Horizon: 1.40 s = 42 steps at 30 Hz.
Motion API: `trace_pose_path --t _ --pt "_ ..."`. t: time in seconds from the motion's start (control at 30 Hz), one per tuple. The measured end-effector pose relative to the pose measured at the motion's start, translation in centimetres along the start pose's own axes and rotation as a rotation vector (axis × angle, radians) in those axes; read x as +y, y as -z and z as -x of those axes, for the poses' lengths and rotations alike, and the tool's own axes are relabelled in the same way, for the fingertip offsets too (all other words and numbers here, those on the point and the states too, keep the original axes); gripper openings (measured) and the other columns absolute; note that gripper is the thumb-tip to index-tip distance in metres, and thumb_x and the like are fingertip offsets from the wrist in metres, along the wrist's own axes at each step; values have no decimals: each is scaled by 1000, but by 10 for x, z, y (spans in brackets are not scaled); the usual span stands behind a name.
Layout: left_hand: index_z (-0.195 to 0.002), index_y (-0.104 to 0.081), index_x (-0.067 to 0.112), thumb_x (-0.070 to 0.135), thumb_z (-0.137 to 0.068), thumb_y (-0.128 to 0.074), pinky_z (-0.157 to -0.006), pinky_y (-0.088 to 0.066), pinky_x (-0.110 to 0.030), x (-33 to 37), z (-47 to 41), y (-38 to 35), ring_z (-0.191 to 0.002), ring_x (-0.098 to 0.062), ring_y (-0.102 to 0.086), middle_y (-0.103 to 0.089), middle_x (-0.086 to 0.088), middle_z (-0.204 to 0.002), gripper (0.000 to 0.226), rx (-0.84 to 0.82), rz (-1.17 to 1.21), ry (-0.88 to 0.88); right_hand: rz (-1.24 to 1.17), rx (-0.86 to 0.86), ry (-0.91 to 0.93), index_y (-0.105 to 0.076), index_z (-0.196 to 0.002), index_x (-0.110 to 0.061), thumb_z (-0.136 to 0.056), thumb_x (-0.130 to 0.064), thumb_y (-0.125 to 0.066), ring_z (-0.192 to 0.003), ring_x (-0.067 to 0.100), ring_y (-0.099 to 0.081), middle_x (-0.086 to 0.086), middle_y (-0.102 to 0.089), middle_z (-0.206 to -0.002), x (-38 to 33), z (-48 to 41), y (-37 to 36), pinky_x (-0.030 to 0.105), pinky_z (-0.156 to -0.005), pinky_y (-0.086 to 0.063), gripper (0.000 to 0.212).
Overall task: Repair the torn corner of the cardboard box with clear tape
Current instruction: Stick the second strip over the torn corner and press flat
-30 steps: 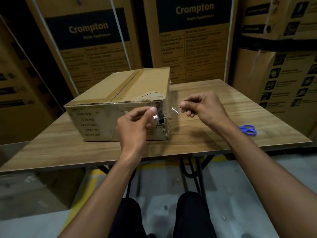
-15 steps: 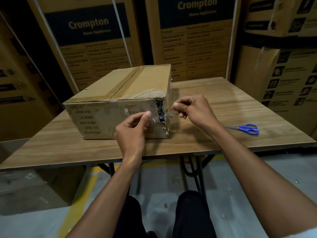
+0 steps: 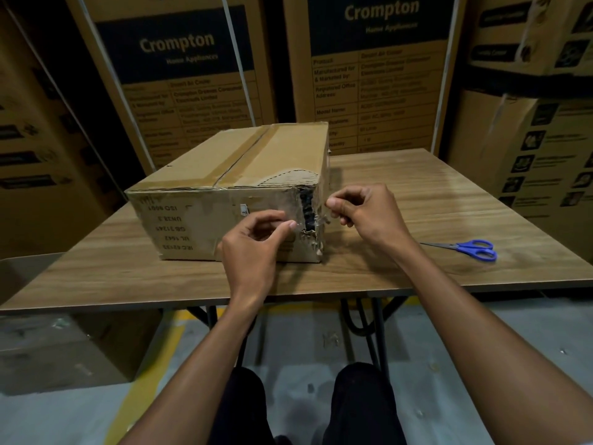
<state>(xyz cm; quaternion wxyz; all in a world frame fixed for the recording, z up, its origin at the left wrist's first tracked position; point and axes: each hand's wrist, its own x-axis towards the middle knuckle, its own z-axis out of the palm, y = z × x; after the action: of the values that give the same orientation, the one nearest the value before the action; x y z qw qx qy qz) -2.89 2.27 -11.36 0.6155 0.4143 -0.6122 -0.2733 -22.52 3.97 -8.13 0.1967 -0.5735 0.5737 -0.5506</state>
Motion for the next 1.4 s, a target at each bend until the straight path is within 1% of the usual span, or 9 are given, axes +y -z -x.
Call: trace_pose_path --t 0.27,0.43,0.53,0.67,0.83,1.0,1.1,1.17,1.4 --pt "-96 -77 23 23 -76 -91 -76 -65 -31 -2 -3 3 -77 0 -75 -77 13 -83 25 -5 -104 -68 -22 -23 -61 -75 -85 -24 -90 -14 -74 -57 4 -61 -2 -74 -72 2 -6 -9 19 -56 -52 11" --pt "-110 -54 21 31 -68 -95 -69 -58 -16 -3 -12 10 -72 2 -74 -76 6 -78 59 1 -123 -26 -16 41 -112 -74 -85 -18 -84 -14 -80 -50 0 -61 1 -75 -73 7 -11 -17 15 -50 -48 8" --pt "-101 -54 23 33 -71 -93 -66 -57 -18 -6 -13 15 -71 -5 -68 -69 7 -79 49 -21 -222 -97 -46 64 -139 -74 -89 -11 -84 -13 -80 -54 3 -63 5 -75 -77 12 -13 -22 16 -51 -50 7" --pt "-113 -56 22 27 -77 -89 -88 -56 -43 -9 -16 12 -102 -21 -57 -55 2 -112 49 5 -414 -325 -117 97 -161 -73 -99 -5 -89 -8 -74 -62 9 -67 10 -76 -84 12 -7 -27 22 -58 -57 10" --pt "-145 -47 24 51 -85 -76 -116 -23 -44 2 -27 6 -140 -22 -40 -45 -5 -151 72 -53 -600 -553 -113 279 -191 -72 -106 -22 -100 -20 -61 -87 13 -71 -3 -74 -97 14 2 -35 42 -86 -61 12" --pt "-143 -53 20 55 -92 -65 -124 -6 -35 -5 -34 7 -146 -20 -41 -56 -3 -148 63 -110 -607 -541 -97 603 -81 -56 -140 -20 -106 -37 -46 -110 2 -59 -4 -61 -132 -17 52 -45 22 -99 -50 39" --pt "-140 -59 19 50 -96 -63 -124 -10 -37 -8 -33 7 -143 -20 -45 -59 -2 -144 54 -83 -610 -573 102 306 41 -27 -160 -22 -104 -51 -33 -151 10 -27 -3 -26 -168 -27 79 -75 33 -122 -23 63" --pt "-138 -61 19 41 -97 -66 -124 -14 -39 -9 -34 7 -142 -19 -46 -60 -1 -142 47 -72 -601 -575 124 127 -5 -6 -163 -23 -103 -60 -26 -156 7 -7 -7 -4 -171 -30 79 -90 30 -126 -7 74" --pt "-127 -70 11 22 -89 -73 -123 -26 -45 -6 -41 6 -127 -21 -56 -69 -5 -128 39 -71 -475 -569 -4 62 -175 -1 -163 -22 -99 -65 -25 -157 13 -9 -4 -5 -171 -32 64 -96 30 -124 -8 81"
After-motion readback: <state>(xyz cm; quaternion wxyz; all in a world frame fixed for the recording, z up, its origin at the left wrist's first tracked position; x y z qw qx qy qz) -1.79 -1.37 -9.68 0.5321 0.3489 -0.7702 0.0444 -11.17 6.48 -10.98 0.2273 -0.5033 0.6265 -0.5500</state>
